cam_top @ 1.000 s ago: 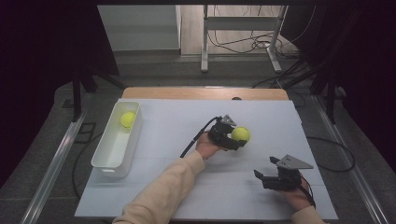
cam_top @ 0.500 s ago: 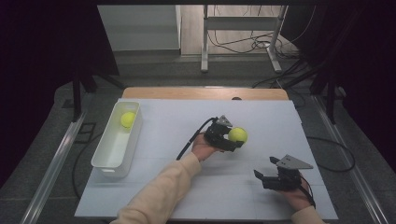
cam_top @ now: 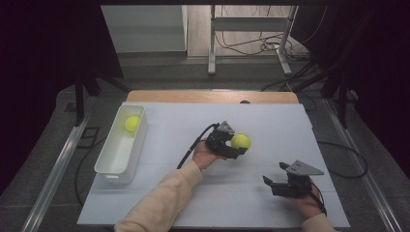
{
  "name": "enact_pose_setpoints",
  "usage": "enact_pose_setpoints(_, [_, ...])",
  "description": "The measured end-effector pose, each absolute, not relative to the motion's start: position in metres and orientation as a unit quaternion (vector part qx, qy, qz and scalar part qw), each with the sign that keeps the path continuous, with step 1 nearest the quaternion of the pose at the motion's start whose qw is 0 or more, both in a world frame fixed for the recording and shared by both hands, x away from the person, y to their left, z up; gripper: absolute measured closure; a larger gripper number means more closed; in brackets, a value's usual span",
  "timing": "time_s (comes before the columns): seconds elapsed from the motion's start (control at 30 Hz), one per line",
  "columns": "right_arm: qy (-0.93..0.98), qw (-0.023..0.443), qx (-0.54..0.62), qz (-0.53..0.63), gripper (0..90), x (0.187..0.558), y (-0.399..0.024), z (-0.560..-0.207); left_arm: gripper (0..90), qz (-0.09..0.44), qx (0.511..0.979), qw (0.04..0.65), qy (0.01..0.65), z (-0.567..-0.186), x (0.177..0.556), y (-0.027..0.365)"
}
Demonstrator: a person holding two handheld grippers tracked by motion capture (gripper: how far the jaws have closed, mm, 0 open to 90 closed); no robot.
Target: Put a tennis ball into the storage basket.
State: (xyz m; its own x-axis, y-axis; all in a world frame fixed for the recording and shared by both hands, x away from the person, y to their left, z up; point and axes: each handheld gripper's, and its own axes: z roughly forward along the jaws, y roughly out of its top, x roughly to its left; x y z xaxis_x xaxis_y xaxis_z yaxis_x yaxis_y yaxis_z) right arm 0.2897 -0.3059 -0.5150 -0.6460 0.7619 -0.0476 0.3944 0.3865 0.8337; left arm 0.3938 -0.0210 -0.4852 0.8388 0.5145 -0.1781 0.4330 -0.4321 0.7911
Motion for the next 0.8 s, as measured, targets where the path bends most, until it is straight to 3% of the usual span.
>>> enact_pose_setpoints(0.8, [0.803,0.219,0.360,0.422,16.2,0.289,-0.306,-0.515,27.5,0.057,0.840,0.456,0.290,-0.475,0.383,0.005])
